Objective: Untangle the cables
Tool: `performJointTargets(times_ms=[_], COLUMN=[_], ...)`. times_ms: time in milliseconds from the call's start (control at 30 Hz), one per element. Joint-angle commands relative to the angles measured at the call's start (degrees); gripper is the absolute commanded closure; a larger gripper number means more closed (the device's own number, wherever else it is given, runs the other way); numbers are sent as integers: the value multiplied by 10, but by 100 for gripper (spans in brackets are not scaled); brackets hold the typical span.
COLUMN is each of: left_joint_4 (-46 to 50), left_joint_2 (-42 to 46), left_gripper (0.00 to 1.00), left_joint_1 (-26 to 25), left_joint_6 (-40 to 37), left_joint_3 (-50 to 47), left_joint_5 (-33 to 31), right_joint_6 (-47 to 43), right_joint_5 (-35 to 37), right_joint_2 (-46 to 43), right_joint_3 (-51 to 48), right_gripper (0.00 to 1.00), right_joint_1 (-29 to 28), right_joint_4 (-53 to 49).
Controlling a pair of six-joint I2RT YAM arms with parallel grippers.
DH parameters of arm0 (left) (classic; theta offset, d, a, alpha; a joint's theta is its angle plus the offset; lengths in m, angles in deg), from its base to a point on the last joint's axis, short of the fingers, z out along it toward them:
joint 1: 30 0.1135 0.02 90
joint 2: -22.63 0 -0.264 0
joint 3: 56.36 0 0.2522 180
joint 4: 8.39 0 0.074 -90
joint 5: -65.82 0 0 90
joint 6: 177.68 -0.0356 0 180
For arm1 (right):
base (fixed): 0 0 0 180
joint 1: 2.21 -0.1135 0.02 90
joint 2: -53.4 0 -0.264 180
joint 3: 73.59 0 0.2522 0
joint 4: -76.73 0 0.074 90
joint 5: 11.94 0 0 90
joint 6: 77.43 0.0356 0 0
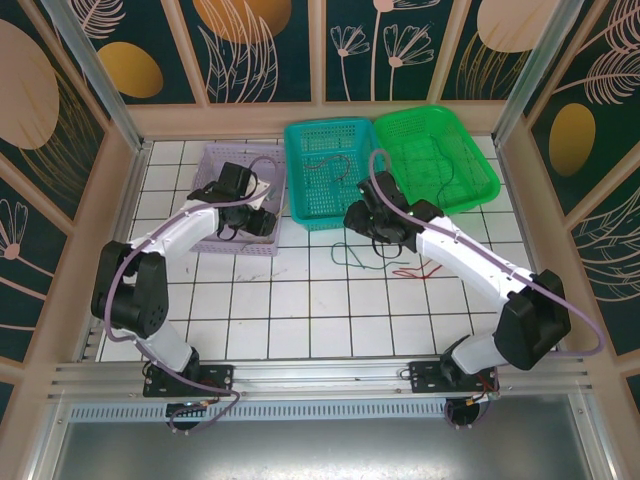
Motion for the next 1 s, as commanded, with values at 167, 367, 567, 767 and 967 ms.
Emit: performJointTargets(times_ms=[167, 367, 567, 767, 967], left_joint_4=[-34, -49, -40, -37, -26], left_joint_2=[-41, -40, -52, -64, -25], left_gripper=[64, 85, 89, 62, 38], left_joint_1=[-3, -3, -2, -2, -3], left_joint_6=[-8, 14, 36, 35, 84], left_joint_3=[0, -8, -2, 11, 45], left_joint_5=[-3, -13, -14, 0, -42], right_joint_6=[8, 7, 6, 4, -35], right_joint_5=[-9, -8, -10, -11, 7], right_joint_2=[17, 19, 18, 13, -17], right_joint_3=[18, 18, 18, 12, -43], right_gripper=[54, 55, 55, 55, 55], right_joint_1=[5, 6, 7, 7, 0], right_joint_4=[12, 10, 11, 8, 9])
